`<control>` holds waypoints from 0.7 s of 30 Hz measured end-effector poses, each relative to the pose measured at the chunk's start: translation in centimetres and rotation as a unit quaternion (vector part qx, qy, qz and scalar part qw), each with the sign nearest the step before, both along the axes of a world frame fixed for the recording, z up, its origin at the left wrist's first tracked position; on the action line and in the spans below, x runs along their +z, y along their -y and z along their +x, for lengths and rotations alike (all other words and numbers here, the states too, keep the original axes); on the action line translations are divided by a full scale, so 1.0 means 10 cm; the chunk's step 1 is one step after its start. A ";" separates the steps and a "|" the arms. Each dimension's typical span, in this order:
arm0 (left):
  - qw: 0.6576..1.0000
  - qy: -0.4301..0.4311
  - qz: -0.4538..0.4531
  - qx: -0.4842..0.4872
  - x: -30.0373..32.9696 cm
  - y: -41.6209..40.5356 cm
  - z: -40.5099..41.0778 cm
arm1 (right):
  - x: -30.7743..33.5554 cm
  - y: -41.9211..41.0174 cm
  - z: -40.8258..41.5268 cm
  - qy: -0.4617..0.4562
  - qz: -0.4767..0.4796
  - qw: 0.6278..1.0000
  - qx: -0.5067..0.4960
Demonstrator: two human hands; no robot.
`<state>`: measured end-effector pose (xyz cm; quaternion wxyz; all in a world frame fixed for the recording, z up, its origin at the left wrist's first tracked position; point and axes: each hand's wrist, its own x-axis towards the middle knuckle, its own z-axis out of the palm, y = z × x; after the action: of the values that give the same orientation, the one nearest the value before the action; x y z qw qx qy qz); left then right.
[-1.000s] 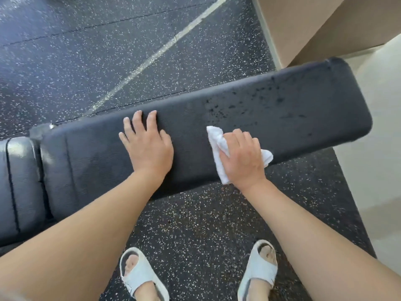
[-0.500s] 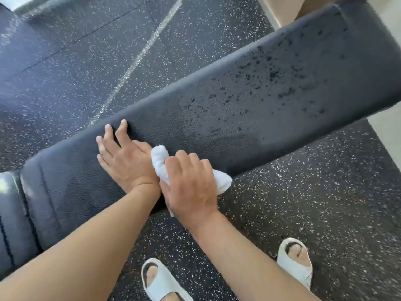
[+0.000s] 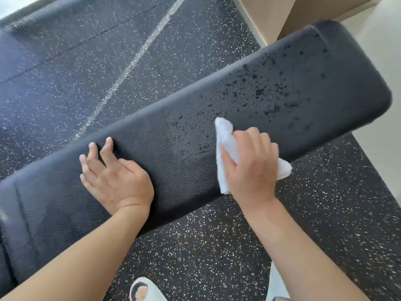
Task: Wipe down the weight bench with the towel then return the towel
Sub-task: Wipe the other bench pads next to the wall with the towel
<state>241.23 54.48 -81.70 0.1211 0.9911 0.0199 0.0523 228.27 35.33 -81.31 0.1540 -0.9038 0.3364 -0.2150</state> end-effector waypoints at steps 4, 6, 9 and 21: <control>1.000 0.016 0.002 0.002 -0.03 -0.02 0.03 | 0.01 -0.88 0.48 -0.010 -0.008 0.991 0.132; 1.000 0.021 0.000 -0.001 -0.04 -0.03 0.05 | 0.01 -1.09 0.60 -0.009 0.000 0.985 0.171; 1.000 0.026 0.004 -0.007 -0.02 -0.02 0.04 | 0.03 -0.96 0.56 -0.003 -0.003 0.973 0.231; 1.000 -0.005 0.009 -0.002 0.00 -0.01 0.02 | 0.04 0.08 1.87 -0.089 -0.047 0.986 0.131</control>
<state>241.39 54.60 -81.67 0.1123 0.9924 0.0181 0.0475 246.99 34.52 -80.95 0.1076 -0.9619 0.2168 -0.1268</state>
